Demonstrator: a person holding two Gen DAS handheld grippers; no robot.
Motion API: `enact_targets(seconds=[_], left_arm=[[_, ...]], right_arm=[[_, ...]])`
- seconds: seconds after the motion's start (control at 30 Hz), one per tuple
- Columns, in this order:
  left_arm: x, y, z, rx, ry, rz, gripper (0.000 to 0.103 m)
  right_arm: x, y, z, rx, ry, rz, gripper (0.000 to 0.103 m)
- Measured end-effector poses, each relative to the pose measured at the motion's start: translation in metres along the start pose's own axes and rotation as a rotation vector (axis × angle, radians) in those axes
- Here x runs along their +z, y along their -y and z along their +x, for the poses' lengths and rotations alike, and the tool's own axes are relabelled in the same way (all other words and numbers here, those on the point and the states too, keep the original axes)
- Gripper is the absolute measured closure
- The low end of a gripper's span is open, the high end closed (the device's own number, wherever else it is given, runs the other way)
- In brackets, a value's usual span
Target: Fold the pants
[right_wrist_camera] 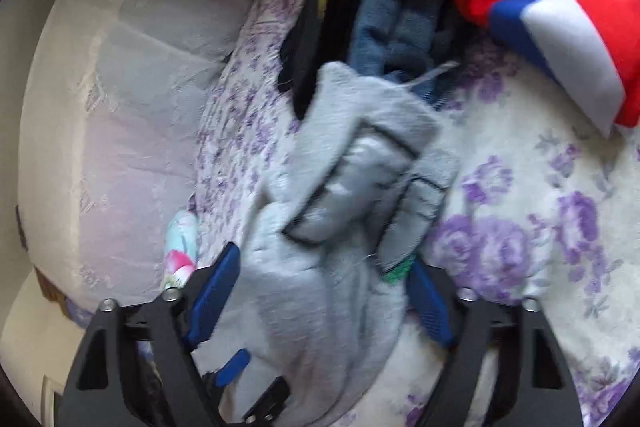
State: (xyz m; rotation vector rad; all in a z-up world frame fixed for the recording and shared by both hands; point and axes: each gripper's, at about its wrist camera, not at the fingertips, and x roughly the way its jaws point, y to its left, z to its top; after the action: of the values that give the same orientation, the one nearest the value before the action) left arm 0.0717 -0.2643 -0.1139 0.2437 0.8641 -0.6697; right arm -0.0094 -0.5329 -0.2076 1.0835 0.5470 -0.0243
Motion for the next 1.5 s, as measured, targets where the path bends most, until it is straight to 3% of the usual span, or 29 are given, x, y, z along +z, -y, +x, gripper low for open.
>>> enact_targets(seconds=[0.17, 0.2, 0.23, 0.33, 0.5, 0.6, 0.73, 0.77, 0.9, 0.97, 1.13, 1.23, 1.3, 1.33, 1.5], left_arm=[[0.000, 0.001, 0.000, 0.007, -0.004, 0.003, 0.004], [0.000, 0.001, 0.000, 0.012, -0.005, 0.005, 0.004], [0.000, 0.001, 0.000, 0.018, -0.007, 0.007, 0.004], [0.001, 0.002, 0.001, 0.034, -0.016, 0.009, 0.004], [0.009, 0.008, -0.010, 0.105, -0.058, -0.051, 0.005], [0.002, 0.018, -0.040, 0.091, 0.030, -0.053, 0.005], [-0.016, 0.012, -0.017, 0.042, -0.052, -0.138, 0.004], [-0.020, 0.014, -0.017, 0.065, -0.008, -0.128, 0.004], [-0.021, 0.012, -0.019, 0.051, 0.002, -0.157, 0.004], [-0.022, 0.007, -0.020, 0.026, -0.003, -0.194, 0.004], [-0.026, -0.004, -0.024, -0.043, 0.014, -0.285, 0.004], [-0.030, -0.019, -0.034, -0.142, 0.052, -0.337, 0.005], [-0.035, -0.039, -0.047, -0.218, 0.068, -0.406, 0.005], [-0.039, -0.049, -0.055, -0.226, 0.086, -0.429, 0.005], [-0.071, -0.115, -0.105, -0.109, 0.218, -0.541, 0.005]], right_arm=[[0.005, 0.008, -0.003, 0.036, 0.009, 0.043, 0.037], [0.006, 0.006, 0.001, 0.031, 0.006, 0.021, 0.045], [0.006, 0.005, 0.003, 0.008, 0.003, 0.006, 0.059], [0.004, 0.010, 0.007, 0.002, 0.006, -0.017, 0.073], [-0.001, -0.007, 0.007, -0.081, 0.043, -0.142, 0.076], [-0.001, -0.012, 0.009, -0.109, 0.054, -0.173, 0.076], [-0.001, -0.012, 0.009, -0.117, 0.061, -0.180, 0.076], [-0.001, -0.014, 0.009, -0.125, 0.067, -0.192, 0.076], [-0.007, -0.029, 0.003, -0.170, 0.093, -0.283, 0.077], [-0.016, -0.052, -0.007, -0.210, 0.148, -0.402, 0.078], [-0.064, -0.132, -0.023, -0.357, 0.302, -0.854, 0.079], [-0.098, -0.172, -0.020, -0.414, 0.346, -1.130, 0.079], [-0.113, -0.188, -0.020, -0.415, 0.347, -1.236, 0.079], [-0.121, -0.198, -0.019, -0.410, 0.346, -1.294, 0.079], [-0.184, -0.235, -0.005, -0.413, 0.332, -1.621, 0.079]])
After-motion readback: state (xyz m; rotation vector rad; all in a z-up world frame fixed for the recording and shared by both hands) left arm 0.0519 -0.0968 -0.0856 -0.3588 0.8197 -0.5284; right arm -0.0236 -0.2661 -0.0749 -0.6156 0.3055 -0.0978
